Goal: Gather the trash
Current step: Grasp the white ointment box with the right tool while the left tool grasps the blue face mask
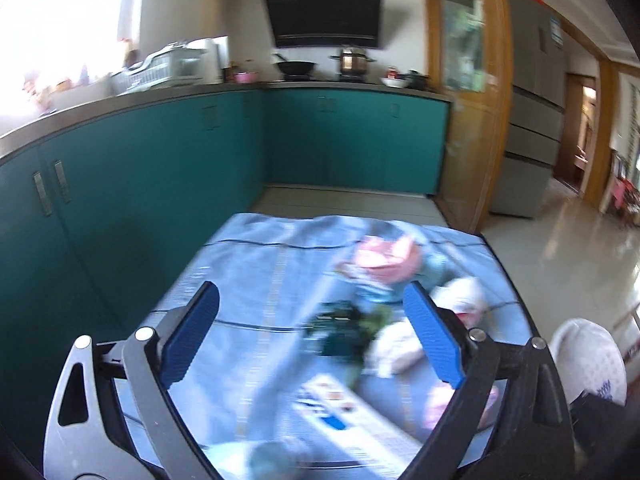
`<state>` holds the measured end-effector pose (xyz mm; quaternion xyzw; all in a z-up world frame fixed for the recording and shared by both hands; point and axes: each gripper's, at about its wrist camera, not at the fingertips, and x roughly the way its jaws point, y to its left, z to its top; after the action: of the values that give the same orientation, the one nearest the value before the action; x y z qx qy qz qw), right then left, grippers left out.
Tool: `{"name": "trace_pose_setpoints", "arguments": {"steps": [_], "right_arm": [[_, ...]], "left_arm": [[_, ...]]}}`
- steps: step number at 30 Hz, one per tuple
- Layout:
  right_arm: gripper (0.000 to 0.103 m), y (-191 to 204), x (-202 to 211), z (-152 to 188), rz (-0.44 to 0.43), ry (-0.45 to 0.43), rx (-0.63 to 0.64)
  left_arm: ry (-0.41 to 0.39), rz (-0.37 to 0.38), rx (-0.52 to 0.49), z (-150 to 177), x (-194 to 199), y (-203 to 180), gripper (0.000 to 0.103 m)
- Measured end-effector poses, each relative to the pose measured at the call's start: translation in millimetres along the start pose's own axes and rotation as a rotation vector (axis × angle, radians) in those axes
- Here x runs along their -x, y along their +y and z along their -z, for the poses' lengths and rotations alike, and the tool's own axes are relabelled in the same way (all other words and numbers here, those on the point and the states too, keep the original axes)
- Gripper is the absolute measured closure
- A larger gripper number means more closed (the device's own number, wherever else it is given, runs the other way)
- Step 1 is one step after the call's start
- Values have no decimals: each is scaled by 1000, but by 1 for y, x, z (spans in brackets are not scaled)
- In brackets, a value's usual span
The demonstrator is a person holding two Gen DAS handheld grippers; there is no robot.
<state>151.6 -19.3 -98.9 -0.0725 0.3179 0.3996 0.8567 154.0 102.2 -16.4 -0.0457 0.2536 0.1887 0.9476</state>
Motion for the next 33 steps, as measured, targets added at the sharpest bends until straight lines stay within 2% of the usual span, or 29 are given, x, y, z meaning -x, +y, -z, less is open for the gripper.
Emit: {"name": "trace_pose_setpoints", "arguments": {"steps": [2,6,12,14,17,19,22,24,26,28,30,32,33], "right_arm": [[44,20,-23,-2,3,40,54],[45,32,-68,-8,0,119,72],[47,45,-103,-4,0,192,107],[77,48,-115,-1,-5,223,110],[79,50,-116,0,-39,213,89],[79,50,-103,-4,-38,169,76],[79,34,-70,-16,-36,66,19],[79,14,-47,-22,14,2,-35],[79,-24,-25,-22,88,-46,-139],[79,-59,-14,-15,146,-39,-244],[79,-88,-12,-3,212,10,-326],[79,-105,-15,9,214,69,-389],[79,-112,-21,18,177,104,-435]], "left_arm": [[15,-17,15,0,-2,20,10],[103,20,-8,21,-2,54,10],[266,247,23,55,-3,92,8],[272,265,10,60,-1,95,8],[285,257,-28,64,-1,92,8],[298,255,-57,66,-2,89,8],[304,260,-109,70,-3,81,8],[311,262,-165,74,-3,68,8],[326,245,-237,80,-5,53,8],[340,235,-318,87,-6,37,8],[354,224,-383,94,-9,25,8],[368,220,-409,99,-12,20,8],[377,217,-412,100,-15,20,8]]}}
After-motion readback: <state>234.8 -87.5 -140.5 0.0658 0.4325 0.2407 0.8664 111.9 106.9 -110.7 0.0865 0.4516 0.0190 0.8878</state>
